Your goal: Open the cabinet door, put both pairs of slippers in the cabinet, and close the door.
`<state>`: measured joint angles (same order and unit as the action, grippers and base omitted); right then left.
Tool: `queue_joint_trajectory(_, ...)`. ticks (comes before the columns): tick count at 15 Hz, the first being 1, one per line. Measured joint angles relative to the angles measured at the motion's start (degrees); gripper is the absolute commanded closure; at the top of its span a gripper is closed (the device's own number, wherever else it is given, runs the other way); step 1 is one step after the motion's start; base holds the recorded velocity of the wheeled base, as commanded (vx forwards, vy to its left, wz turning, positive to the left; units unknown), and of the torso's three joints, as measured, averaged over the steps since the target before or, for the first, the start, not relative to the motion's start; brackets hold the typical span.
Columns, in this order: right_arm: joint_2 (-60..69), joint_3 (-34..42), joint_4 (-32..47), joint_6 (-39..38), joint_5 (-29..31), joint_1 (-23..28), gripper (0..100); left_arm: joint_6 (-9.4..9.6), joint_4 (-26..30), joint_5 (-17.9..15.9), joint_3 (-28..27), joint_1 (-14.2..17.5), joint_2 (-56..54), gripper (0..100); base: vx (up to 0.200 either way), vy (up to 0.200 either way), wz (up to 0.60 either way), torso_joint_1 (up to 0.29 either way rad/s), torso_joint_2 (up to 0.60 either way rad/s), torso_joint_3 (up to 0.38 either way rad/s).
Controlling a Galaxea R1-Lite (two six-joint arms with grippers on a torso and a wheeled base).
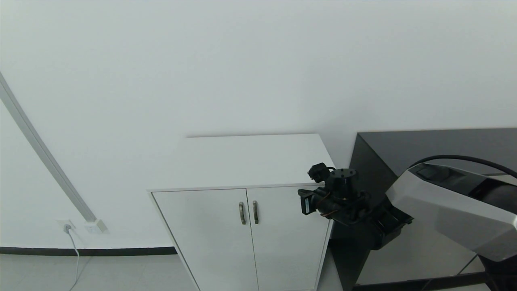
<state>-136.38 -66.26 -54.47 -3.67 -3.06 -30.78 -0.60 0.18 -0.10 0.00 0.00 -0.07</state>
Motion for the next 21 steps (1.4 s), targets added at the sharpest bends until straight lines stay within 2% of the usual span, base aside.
queue_joint_trajectory(5,8.8,10.7,-2.3,0.0,0.5,-0.1,100,0.0,0.0,0.0,0.0,0.0,0.0,100,0.0,0.0,0.0,0.0,0.0,0.0)
queue_joint_trajectory(8,16.4,18.6,-3.6,0.5,4.7,2.0,100,0.0,0.0,0.0,0.0,0.0,0.0,100,0.0,0.0,0.0,0.0,0.0,0.0)
queue_joint_trajectory(10,21.7,23.1,-3.6,2.4,8.1,5.1,100,0.0,0.0,0.0,0.0,0.0,0.0,100,0.0,0.0,0.0,0.0,0.0,0.0)
queue_joint_trajectory(12,26.6,27.2,-3.3,4.9,15.5,9.5,100,0.0,0.0,0.0,0.0,0.0,0.0,100,0.0,0.0,0.0,0.0,0.0,0.0)
queue_joint_trajectory(13,28.8,29.3,-3.2,5.9,17.4,11.8,100,0.0,0.0,0.0,0.0,0.0,0.0,100,0.0,0.0,0.0,0.0,0.0,0.0)
queue_joint_trajectory(17,39.3,40.2,-3.1,8.4,18.9,19.4,100,0.0,0.0,0.0,0.0,0.0,0.0,100,0.0,0.0,0.0,0.0,0.0,0.0)
queue_joint_trajectory(21,52.0,51.8,-2.9,11.1,18.1,24.9,100,0.0,0.0,0.0,0.0,0.0,0.0,100,0.0,0.0,0.0,0.0,0.0,0.0)
